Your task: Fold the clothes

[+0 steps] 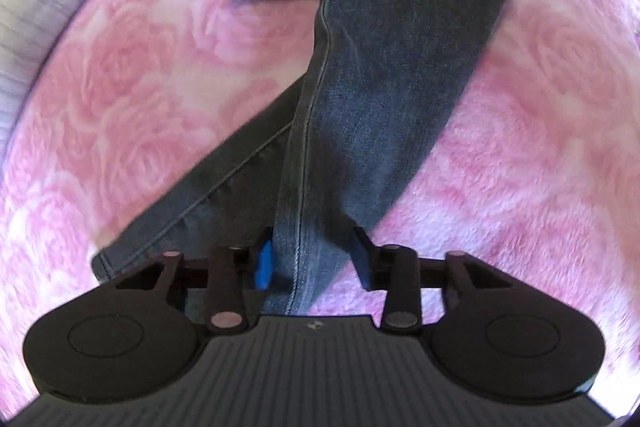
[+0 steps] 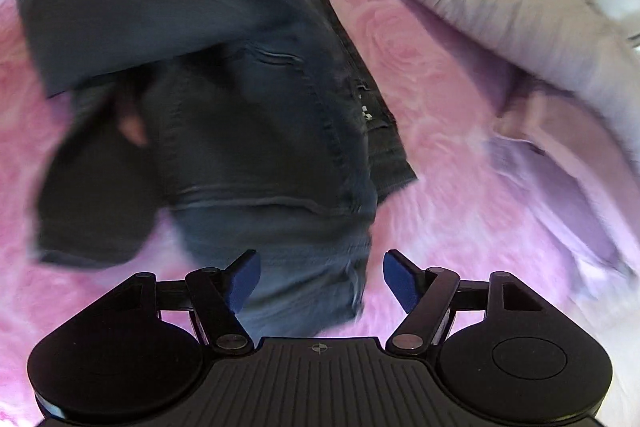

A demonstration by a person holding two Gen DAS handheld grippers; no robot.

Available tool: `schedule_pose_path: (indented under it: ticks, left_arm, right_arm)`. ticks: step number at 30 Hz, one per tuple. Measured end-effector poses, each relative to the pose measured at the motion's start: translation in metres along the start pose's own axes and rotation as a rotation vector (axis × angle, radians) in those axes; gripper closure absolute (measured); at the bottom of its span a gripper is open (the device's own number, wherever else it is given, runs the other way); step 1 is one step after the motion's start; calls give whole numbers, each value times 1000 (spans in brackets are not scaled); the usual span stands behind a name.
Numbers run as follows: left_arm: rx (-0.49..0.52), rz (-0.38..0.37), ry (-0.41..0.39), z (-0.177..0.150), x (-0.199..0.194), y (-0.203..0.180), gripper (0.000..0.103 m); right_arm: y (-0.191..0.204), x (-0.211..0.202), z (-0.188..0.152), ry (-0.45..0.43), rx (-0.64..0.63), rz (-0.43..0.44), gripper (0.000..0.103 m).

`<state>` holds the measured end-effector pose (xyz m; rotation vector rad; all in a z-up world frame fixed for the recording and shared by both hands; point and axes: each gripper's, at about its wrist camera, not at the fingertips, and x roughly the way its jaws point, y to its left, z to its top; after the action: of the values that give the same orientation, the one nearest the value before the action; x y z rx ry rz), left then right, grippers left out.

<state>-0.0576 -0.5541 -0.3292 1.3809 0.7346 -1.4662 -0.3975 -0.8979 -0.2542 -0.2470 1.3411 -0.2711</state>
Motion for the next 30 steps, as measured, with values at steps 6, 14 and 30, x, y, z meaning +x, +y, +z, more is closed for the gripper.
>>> schedule_pose_path:
  ticks: [6,14,30]
  left_arm:
    - [105,-4,21,2,5,-14,93]
    - [113,-2,18,-4,-27,-7,102]
    - [182,289,-57,-247,-217,-126,102]
  right_arm:
    - [-53,63,24,-11,-72,215,32]
    - [-32,40,13,39,49,255,95]
    - [263,-209,-93,-39,-54,-115,100]
